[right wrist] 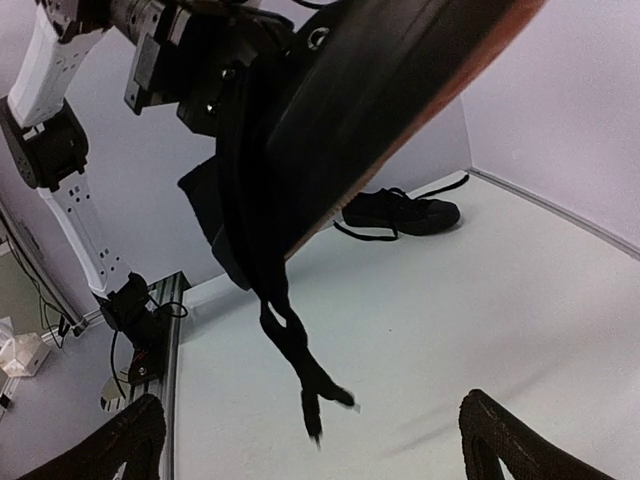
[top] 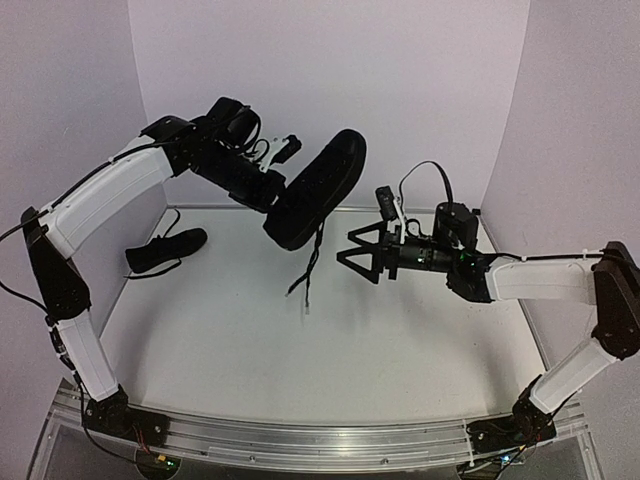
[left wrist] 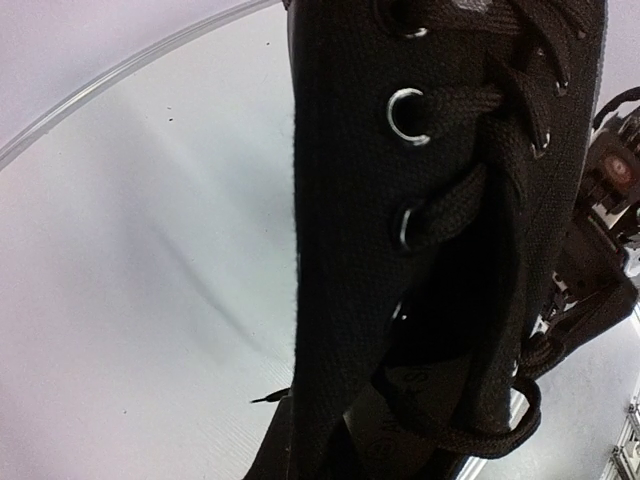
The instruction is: Tie the shoes
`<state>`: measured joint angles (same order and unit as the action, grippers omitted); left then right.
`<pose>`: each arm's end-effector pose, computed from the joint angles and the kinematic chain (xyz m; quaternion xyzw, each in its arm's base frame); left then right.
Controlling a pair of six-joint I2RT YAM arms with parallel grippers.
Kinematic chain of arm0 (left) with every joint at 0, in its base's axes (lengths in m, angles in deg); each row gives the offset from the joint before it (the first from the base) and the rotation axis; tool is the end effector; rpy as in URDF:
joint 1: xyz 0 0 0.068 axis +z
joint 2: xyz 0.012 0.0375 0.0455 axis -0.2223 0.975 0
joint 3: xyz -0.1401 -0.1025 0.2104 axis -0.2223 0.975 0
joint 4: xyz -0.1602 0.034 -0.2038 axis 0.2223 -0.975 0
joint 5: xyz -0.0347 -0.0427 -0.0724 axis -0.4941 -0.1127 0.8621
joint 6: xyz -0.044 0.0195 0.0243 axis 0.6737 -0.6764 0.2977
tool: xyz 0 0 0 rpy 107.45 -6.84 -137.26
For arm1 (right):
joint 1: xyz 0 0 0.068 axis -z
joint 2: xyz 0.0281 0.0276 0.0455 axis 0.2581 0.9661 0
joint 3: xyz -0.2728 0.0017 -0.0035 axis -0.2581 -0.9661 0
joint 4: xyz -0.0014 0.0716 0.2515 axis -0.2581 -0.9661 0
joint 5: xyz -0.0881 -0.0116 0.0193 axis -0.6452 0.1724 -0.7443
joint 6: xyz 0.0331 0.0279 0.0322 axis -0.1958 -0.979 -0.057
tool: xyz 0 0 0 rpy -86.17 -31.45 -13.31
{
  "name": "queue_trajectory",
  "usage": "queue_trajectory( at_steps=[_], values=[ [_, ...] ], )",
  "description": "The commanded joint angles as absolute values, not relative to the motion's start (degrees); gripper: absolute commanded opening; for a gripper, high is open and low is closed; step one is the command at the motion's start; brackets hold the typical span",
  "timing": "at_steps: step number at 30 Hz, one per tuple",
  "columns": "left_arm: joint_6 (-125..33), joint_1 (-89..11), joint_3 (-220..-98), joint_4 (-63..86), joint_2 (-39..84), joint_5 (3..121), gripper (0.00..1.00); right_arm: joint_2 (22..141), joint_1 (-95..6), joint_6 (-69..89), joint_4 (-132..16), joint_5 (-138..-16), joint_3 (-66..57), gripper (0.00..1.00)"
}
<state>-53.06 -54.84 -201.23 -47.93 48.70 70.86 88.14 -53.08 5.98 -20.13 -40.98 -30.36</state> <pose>0.2720 -0.2588 0.4080 0.3480 0.8467 -0.2734 0.2952 0.2506 0.2282 0.2737 -0.4128 0.5770 0.5126 0.4836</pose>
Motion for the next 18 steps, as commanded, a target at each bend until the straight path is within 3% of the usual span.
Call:
queue_trajectory(
  at_steps=[1, 12, 18],
  values=[
    [-53.7, -54.9, -202.4, -41.9, 42.0, 75.8, 0.00, 91.5, -56.1, 11.4, -14.9, -41.2, -26.7, 0.98],
    [-53.2, -54.9, -203.4, -39.8, 40.4, 79.9, 0.00, 97.4, -58.5, 14.5, -11.8, -43.2, -22.7, 0.90],
    [-51.8, -54.9, -202.9, -38.4, 39.0, 80.0, 0.00, 101.5, -61.1, 14.7, -10.4, -43.0, -20.2, 0.71]
  ],
)
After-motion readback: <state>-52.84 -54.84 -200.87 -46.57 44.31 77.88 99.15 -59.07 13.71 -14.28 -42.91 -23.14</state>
